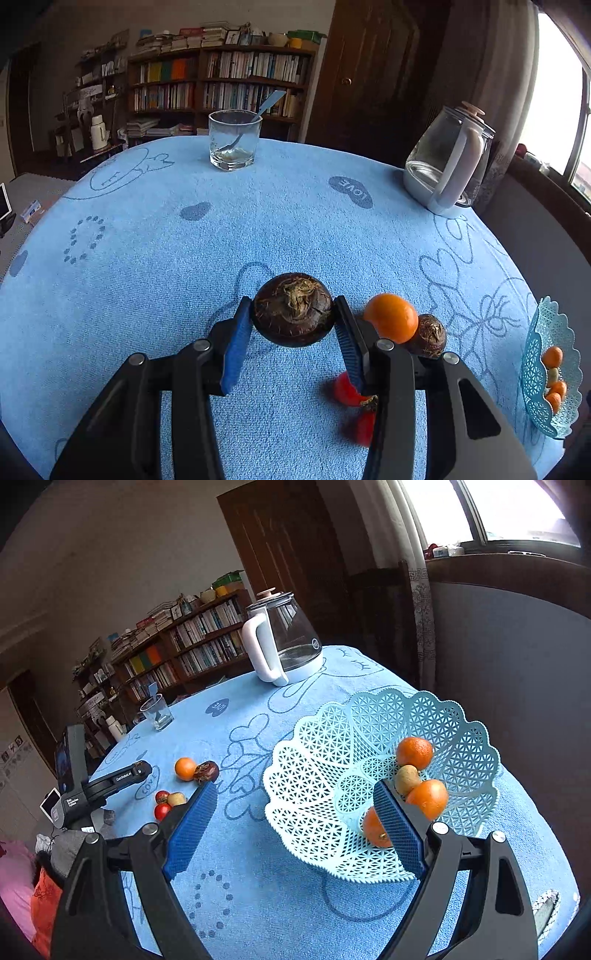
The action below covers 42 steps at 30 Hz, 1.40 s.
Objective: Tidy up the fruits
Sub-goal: 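Lift the brown tuber with the left gripper while the right gripper returns to the fruits, then close the right gripper on a red tomato while the left holds the tuber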
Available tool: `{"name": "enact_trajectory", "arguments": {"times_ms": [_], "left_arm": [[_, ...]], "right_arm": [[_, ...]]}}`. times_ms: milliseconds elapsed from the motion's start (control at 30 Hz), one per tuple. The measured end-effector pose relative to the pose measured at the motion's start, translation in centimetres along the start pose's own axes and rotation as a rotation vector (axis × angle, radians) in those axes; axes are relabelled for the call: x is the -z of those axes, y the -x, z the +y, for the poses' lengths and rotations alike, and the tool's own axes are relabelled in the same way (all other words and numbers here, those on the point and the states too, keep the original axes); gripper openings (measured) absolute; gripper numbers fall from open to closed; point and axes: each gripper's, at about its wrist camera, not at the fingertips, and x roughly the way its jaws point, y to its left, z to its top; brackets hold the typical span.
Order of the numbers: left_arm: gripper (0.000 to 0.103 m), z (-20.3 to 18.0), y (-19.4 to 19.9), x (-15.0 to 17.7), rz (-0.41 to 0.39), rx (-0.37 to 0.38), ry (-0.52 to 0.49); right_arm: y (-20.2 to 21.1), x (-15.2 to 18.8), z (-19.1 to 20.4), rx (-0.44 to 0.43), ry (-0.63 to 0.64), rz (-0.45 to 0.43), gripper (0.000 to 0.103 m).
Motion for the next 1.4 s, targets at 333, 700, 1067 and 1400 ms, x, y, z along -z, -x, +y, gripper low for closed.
{"name": "enact_trajectory", "arguments": {"times_ms": [333, 700, 1067, 1400], "left_arm": [[0.045, 2.2, 1.1, -0.1, -0.041, -0.05, 0.055], [0.045, 4.3, 1.8, -0.2, -0.064, -0.102, 0.124], [0.045, 5.1, 1.8, -0.3, -0.06, -0.1, 0.158], [0.045, 5.0, 1.6, -0.3, -0.057, -0.097, 0.158]], "right_arm": [[-6.5, 1.3, 9.0, -0.181, 0.138, 0.205, 0.088], [-12.4, 2.6, 14.1, -0.191, 0.221, 0.327, 0.071], [-16.0, 3.6, 16.2, -0.171, 0.257, 0.399, 0.043], [-17.2, 3.6, 16.1, -0.13, 0.262, 0.409, 0.029]]}}
